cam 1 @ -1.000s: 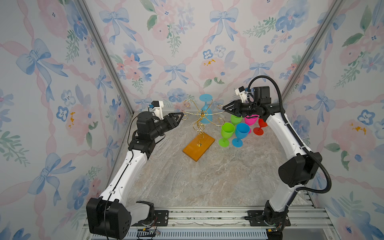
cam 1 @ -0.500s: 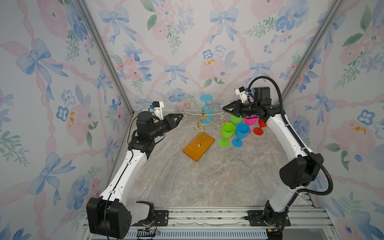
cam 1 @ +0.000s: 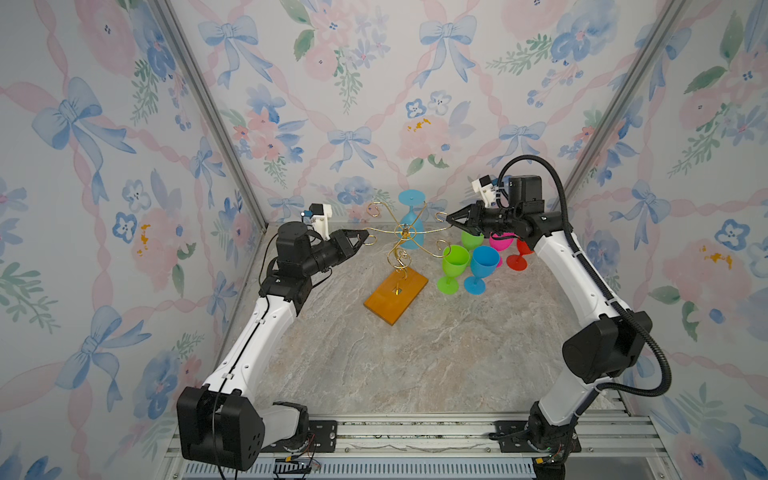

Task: Take the wine glass off the wine glass rack
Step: 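Move the left gripper toward the rack while the right approaches the last blue glass, then close the right gripper on the base of the blue glass on the rack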

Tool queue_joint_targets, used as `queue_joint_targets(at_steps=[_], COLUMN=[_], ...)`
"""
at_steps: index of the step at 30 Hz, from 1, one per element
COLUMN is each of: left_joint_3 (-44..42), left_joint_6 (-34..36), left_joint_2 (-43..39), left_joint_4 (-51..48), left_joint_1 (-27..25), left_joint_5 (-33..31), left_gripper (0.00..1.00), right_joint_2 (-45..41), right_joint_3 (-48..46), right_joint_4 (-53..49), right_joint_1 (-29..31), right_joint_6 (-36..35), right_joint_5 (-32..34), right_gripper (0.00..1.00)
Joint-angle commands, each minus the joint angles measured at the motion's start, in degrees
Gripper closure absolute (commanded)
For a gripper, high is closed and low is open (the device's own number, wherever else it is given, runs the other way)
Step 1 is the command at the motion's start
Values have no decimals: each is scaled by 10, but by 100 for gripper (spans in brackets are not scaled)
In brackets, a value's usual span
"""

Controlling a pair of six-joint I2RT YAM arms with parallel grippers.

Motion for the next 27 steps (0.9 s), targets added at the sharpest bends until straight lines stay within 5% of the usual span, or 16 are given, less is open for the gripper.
queue_joint_targets(at_steps=[1,15,27], left_joint_3=[22,70,85], left_joint_6=[4,-2,2], left_joint_2=[13,57,102], left_joint_4=[8,8,8], left_joint_1=[9,61,85], left_joint_5=[18,58,77], left_gripper=[83,91,87], right_joint_2=[-27,-82,-104], right_joint_3=[-16,-82,-112], right_joint_4=[21,80,92], right_joint_1=[20,42,71], right_joint_6=[-10,70,93], right_joint_5=[-3,27,56], right_gripper=[86,88,83])
